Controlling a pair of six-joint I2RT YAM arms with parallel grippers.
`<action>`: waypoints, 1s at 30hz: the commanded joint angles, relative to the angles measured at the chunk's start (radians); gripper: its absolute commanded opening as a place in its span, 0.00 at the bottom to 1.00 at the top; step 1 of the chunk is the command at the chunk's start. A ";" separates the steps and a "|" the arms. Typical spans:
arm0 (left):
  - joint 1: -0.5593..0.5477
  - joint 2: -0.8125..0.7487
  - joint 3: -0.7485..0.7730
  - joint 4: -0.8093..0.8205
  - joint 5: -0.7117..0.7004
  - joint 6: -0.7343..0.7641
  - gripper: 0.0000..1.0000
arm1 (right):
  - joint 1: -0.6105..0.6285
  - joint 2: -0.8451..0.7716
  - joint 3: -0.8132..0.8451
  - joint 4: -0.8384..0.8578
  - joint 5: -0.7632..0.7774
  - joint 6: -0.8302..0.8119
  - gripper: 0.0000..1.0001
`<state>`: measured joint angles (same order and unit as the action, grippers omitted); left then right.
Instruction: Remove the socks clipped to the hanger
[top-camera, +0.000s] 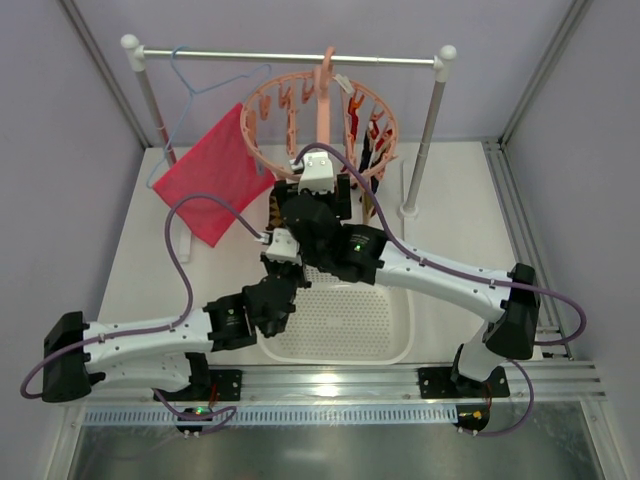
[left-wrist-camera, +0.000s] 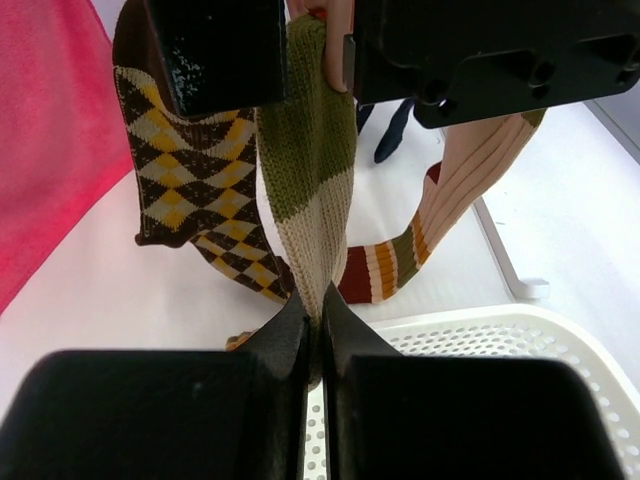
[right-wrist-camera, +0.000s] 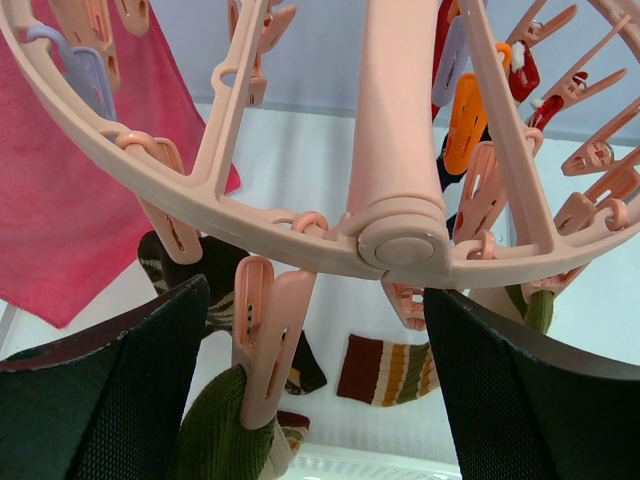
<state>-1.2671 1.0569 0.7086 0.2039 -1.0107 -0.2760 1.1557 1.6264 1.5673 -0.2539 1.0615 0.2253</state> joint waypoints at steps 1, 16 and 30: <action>-0.047 0.045 0.012 -0.051 0.107 0.118 0.00 | 0.021 0.013 0.063 -0.003 -0.041 0.040 0.88; -0.129 0.101 0.046 -0.015 0.054 0.156 0.00 | -0.005 0.092 0.128 -0.223 0.103 0.181 0.88; -0.135 0.106 0.045 0.003 0.069 0.159 0.00 | -0.048 0.118 0.091 -0.245 0.049 0.233 0.76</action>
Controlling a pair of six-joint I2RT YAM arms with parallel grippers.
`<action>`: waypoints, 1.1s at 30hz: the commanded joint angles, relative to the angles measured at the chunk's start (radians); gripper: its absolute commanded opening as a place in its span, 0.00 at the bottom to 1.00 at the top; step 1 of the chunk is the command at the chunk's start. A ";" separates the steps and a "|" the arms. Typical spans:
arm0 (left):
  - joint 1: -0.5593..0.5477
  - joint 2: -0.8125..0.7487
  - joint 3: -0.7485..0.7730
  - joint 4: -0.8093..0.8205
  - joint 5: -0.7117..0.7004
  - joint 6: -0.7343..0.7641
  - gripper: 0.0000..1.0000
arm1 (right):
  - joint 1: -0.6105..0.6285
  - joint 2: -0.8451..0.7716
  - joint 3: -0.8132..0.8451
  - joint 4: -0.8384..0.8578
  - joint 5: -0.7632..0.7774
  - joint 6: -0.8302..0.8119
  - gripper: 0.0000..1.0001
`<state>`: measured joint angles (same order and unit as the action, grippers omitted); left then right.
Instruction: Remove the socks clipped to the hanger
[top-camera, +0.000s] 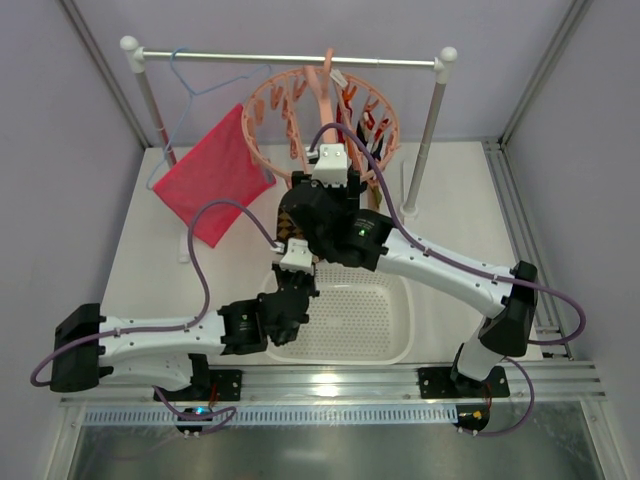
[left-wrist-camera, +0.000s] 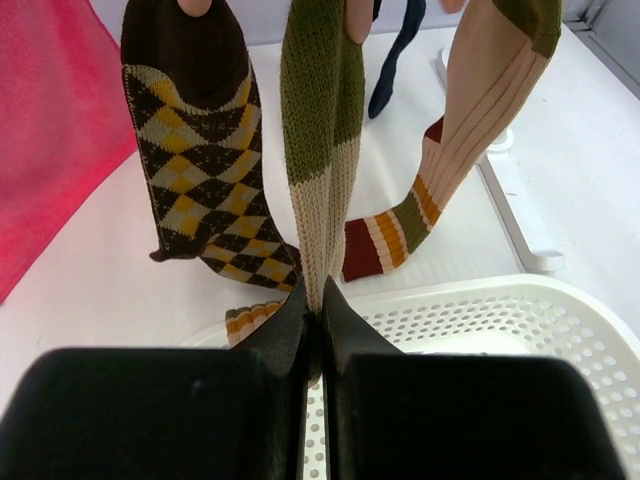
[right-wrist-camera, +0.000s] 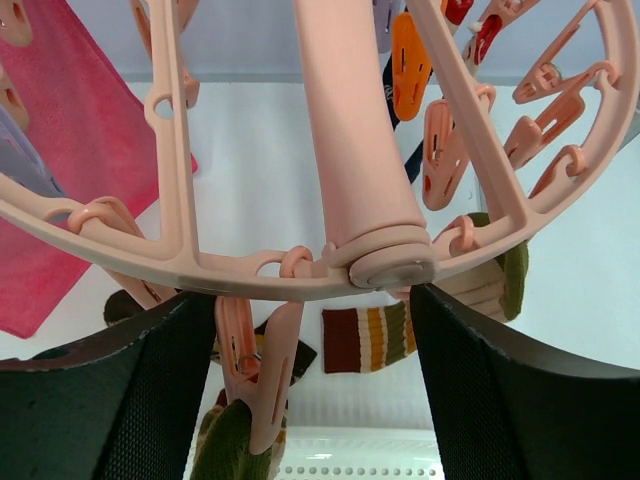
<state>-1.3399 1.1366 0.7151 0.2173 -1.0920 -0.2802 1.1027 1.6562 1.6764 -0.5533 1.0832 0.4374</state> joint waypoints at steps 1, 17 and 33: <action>-0.065 0.026 0.038 -0.007 0.150 0.165 0.00 | 0.005 0.088 -0.023 0.059 0.023 0.021 0.75; -0.084 0.043 0.044 0.017 0.158 0.176 0.00 | 0.005 0.131 -0.024 0.082 -0.022 0.034 0.71; -0.084 0.002 0.014 0.030 0.107 0.184 0.00 | 0.005 0.160 -0.006 0.072 -0.019 0.032 0.12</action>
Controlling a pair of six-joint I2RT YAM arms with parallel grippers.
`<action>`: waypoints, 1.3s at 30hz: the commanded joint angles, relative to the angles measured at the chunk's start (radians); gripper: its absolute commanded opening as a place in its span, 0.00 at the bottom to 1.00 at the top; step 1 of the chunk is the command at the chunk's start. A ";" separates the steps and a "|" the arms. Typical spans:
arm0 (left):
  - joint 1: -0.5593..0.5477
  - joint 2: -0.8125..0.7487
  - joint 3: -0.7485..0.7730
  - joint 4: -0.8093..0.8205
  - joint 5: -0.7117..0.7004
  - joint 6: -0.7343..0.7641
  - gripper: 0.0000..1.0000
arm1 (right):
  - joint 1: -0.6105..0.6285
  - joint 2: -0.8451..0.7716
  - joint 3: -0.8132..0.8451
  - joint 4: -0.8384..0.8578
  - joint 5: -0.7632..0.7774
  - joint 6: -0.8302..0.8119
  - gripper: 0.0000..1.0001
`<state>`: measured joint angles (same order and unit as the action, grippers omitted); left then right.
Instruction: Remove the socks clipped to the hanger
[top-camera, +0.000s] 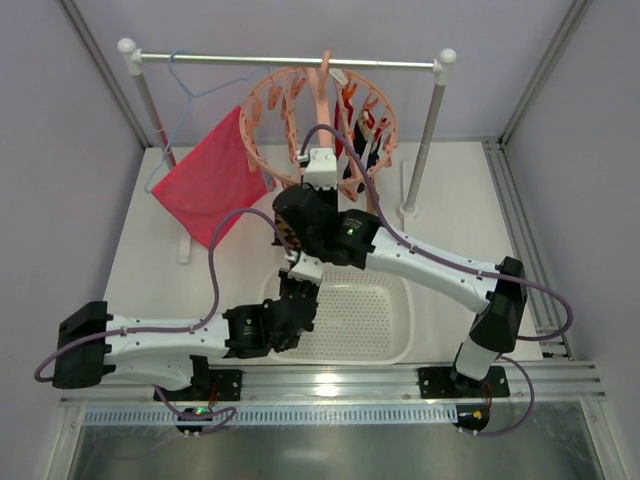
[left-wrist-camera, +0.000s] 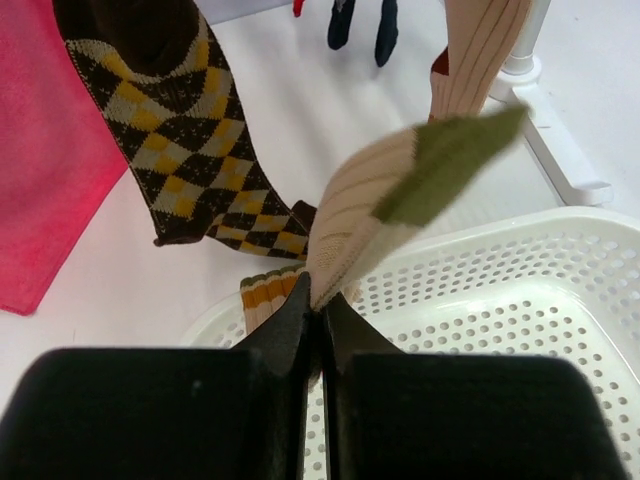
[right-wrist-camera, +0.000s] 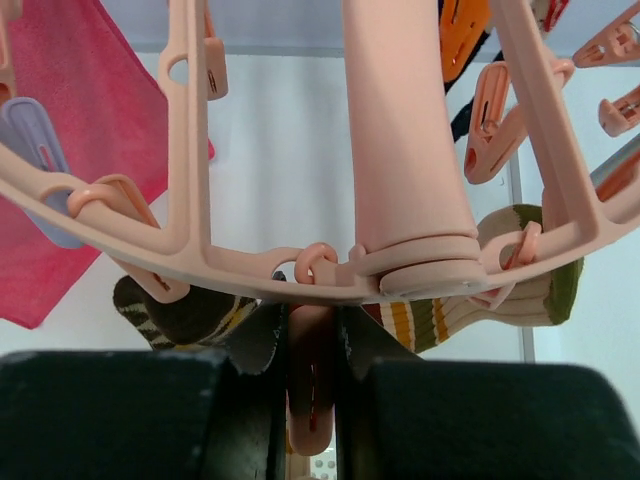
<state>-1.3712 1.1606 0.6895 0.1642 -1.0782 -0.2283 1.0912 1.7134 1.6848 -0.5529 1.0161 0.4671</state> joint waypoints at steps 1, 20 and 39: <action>-0.052 -0.030 0.036 0.084 0.078 0.133 0.00 | 0.015 0.100 -0.014 0.070 0.050 0.007 0.06; -0.008 -0.225 -0.081 0.129 -0.025 0.168 0.00 | 0.016 -0.220 -0.305 0.336 -0.121 -0.045 0.90; -0.005 -0.438 0.183 -0.313 0.320 0.009 0.00 | -0.138 -0.639 -0.861 0.528 -0.344 -0.024 0.98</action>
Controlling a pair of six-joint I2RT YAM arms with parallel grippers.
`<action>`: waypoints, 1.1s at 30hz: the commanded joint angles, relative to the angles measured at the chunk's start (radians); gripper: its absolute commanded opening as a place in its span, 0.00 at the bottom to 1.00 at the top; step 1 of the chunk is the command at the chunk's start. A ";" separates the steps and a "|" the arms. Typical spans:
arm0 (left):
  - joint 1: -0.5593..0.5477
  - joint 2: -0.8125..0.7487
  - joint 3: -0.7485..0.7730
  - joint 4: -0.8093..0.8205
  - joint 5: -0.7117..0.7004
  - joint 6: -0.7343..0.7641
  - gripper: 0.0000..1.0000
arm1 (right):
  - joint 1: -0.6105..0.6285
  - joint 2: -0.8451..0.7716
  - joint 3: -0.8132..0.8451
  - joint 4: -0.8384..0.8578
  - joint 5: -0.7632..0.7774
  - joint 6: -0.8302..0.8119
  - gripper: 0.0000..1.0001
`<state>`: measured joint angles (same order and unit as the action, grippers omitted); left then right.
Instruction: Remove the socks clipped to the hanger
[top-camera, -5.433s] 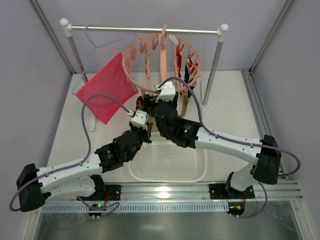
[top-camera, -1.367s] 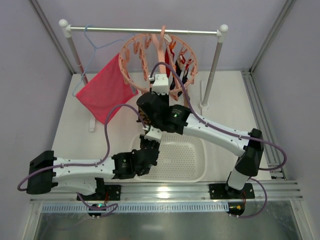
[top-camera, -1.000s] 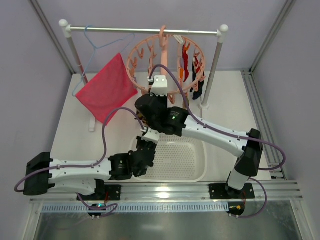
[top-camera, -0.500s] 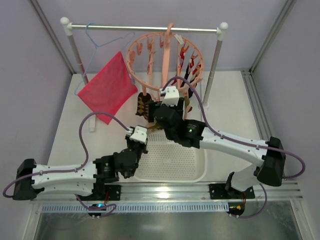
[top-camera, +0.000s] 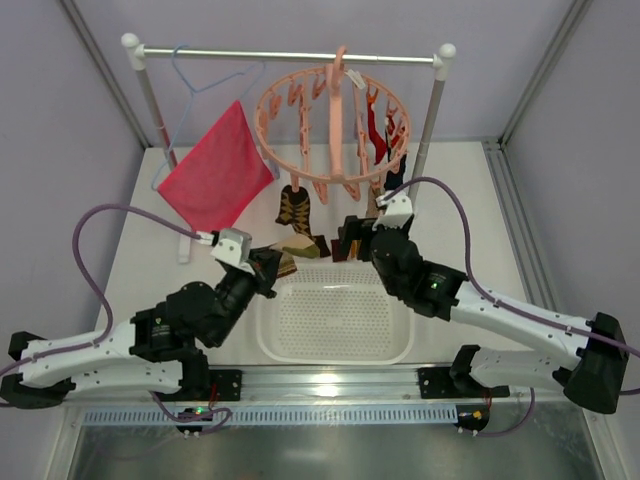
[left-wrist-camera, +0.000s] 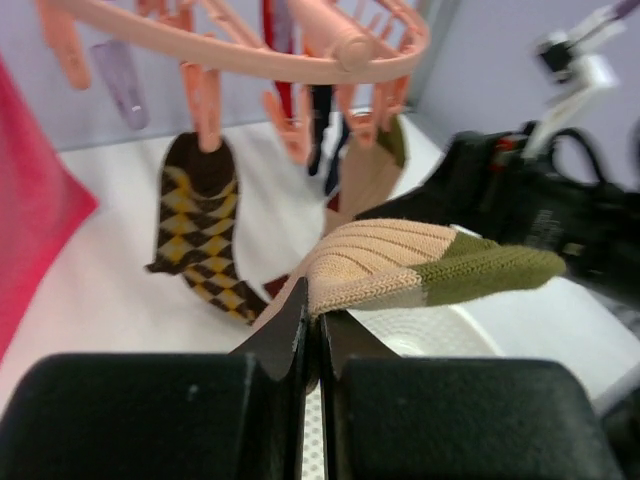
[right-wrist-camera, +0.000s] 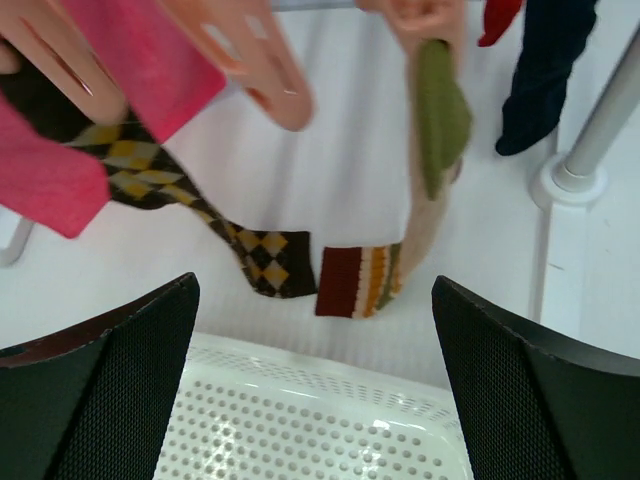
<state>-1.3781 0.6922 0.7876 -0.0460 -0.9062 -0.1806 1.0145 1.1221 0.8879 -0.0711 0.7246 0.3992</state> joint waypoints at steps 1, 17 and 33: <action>0.002 0.044 0.099 -0.110 0.240 -0.048 0.00 | -0.083 -0.062 -0.085 0.053 -0.071 0.052 0.98; 0.011 0.203 -0.024 -0.046 0.360 -0.209 0.00 | -0.364 -0.283 -0.317 0.067 -0.205 0.072 1.00; 0.214 0.316 -0.278 0.101 0.526 -0.370 0.00 | -0.386 -0.309 -0.340 0.065 -0.206 0.066 1.00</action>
<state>-1.1625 1.0424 0.5167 -0.0109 -0.4065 -0.5213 0.6373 0.8131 0.5541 -0.0513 0.5133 0.4587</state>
